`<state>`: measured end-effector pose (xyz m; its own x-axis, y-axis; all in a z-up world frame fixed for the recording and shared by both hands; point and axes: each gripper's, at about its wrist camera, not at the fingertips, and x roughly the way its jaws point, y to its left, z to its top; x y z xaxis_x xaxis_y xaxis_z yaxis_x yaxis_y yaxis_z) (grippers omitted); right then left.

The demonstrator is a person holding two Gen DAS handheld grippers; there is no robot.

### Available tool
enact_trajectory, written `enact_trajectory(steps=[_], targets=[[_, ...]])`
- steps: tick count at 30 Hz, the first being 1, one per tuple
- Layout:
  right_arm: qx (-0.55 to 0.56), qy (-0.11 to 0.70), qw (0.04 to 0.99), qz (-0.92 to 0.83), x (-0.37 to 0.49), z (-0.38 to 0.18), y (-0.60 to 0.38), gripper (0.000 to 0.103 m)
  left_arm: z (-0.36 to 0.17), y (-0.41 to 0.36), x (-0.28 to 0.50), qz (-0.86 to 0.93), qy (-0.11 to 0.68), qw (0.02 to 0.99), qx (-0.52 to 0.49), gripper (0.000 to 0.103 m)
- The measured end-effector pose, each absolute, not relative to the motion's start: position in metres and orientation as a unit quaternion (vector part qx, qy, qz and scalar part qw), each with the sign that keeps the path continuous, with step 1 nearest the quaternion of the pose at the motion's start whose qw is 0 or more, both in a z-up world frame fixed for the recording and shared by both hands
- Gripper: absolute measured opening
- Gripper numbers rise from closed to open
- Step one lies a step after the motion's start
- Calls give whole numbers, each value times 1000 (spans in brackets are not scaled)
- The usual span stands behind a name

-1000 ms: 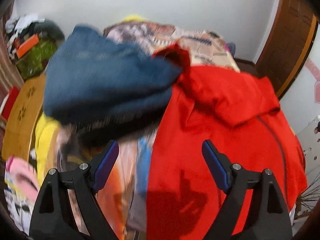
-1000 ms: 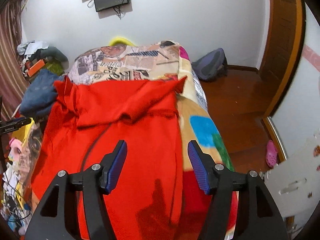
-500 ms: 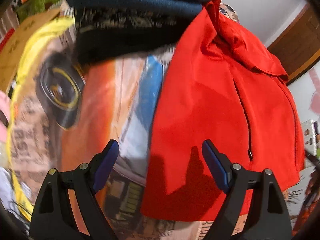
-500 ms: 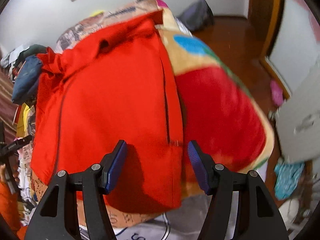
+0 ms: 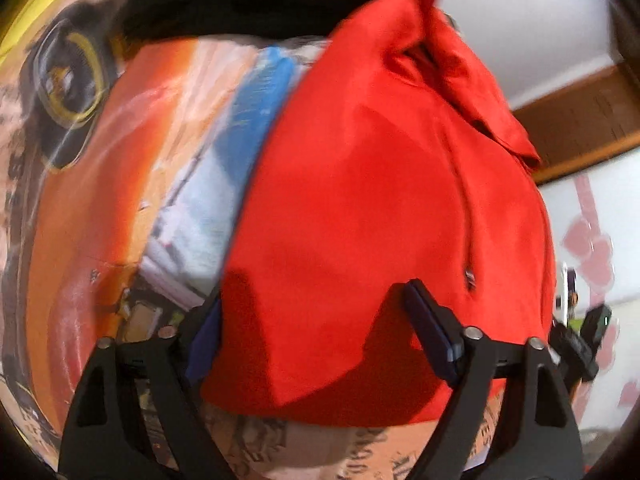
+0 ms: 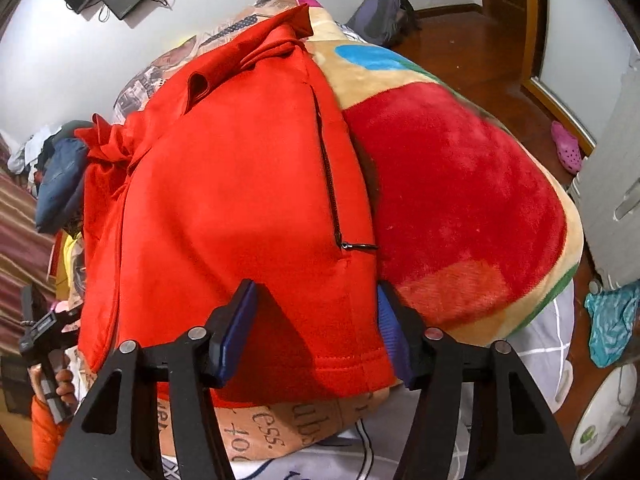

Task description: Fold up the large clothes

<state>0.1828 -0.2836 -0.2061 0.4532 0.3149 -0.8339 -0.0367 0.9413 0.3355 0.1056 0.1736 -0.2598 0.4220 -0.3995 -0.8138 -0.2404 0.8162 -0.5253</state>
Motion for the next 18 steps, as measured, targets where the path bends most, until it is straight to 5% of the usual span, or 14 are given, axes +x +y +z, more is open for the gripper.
enact_trajectory(steps=[2, 4, 5, 18], targets=[[135, 507, 846, 99, 182, -205, -283, 34, -248, 164, 107, -65, 529, 800, -278, 51], [137, 503, 848, 96, 181, -202, -285, 21, -237, 156, 110, -82, 522, 806, -266, 17], [140, 504, 847, 97, 181, -201, -286, 17, -232, 151, 110, -87, 519, 809, -261, 11], [126, 445, 882, 86, 178, -155, -290, 9, -132, 136, 120, -125, 412, 875, -220, 6]])
